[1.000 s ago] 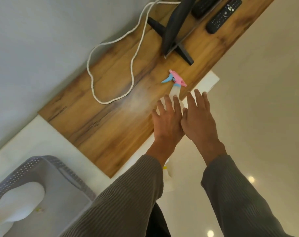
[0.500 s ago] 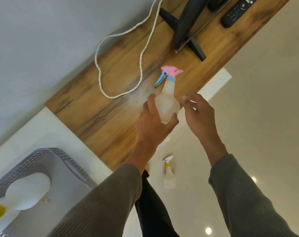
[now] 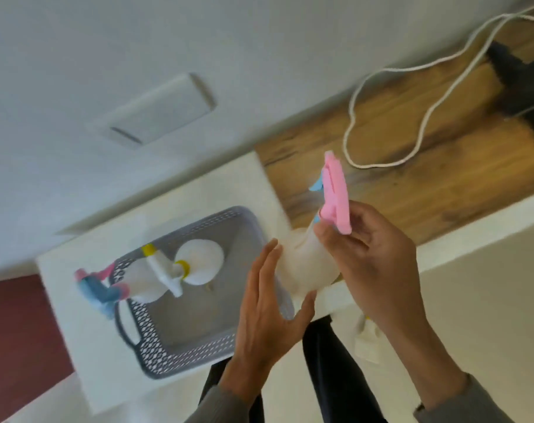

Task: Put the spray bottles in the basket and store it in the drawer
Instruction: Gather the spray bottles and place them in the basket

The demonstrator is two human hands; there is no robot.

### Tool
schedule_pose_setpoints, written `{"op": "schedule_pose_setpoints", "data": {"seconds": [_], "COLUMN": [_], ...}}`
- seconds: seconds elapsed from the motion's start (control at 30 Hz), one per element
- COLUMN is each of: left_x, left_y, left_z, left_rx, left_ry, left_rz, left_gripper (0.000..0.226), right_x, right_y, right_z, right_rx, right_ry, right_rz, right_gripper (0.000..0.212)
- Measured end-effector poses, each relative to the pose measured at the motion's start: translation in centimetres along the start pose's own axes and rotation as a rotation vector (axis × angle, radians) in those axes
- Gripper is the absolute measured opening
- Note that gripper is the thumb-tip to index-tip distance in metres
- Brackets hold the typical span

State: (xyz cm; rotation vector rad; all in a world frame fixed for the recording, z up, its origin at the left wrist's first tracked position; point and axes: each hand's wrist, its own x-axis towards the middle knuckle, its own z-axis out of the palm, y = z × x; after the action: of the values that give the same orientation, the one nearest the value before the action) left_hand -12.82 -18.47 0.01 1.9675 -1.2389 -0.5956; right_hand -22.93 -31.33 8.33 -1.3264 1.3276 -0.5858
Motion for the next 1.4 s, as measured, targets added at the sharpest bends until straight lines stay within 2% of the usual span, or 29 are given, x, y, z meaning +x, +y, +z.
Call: {"op": "schedule_pose_setpoints", "data": {"seconds": [0.13,0.3,0.63,1.0,1.4], "left_x": [-1.7,-1.3,-0.4,0.9,1.5], "left_y": [-1.4,-2.5,-5.9,-7.2,-8.3], "left_z": [-2.6,-3.9,-4.2,-2.8,-2.7], "left_rx": [0.040,0.089,0.260,0.308,0.308], "left_ry": [0.157,0.188,0.014,-0.171,-0.188], "left_rz": [-0.167,-0.356,-0.413,-0.513,-0.537], "left_gripper": [0.077,0.076,0.075,0.069,0.067], "right_x": [-3.0,-4.7,-4.0,-2.6,-1.7], "right_y": [-0.4,1.4,3.9,5.7,6.6], "right_z": [5.2,9.1,12.6,13.9,14.6], "right_rx": [-0.183,-0.222,-0.345,-0.371,-0.425], "right_ry": [-0.069,-0.063,-0.075,-0.082,-0.138], "right_rz": [-0.235,-0.352,-0.367,-0.308,-0.325], "right_gripper": [0.027,0.034,0.038,0.039,0.036]}}
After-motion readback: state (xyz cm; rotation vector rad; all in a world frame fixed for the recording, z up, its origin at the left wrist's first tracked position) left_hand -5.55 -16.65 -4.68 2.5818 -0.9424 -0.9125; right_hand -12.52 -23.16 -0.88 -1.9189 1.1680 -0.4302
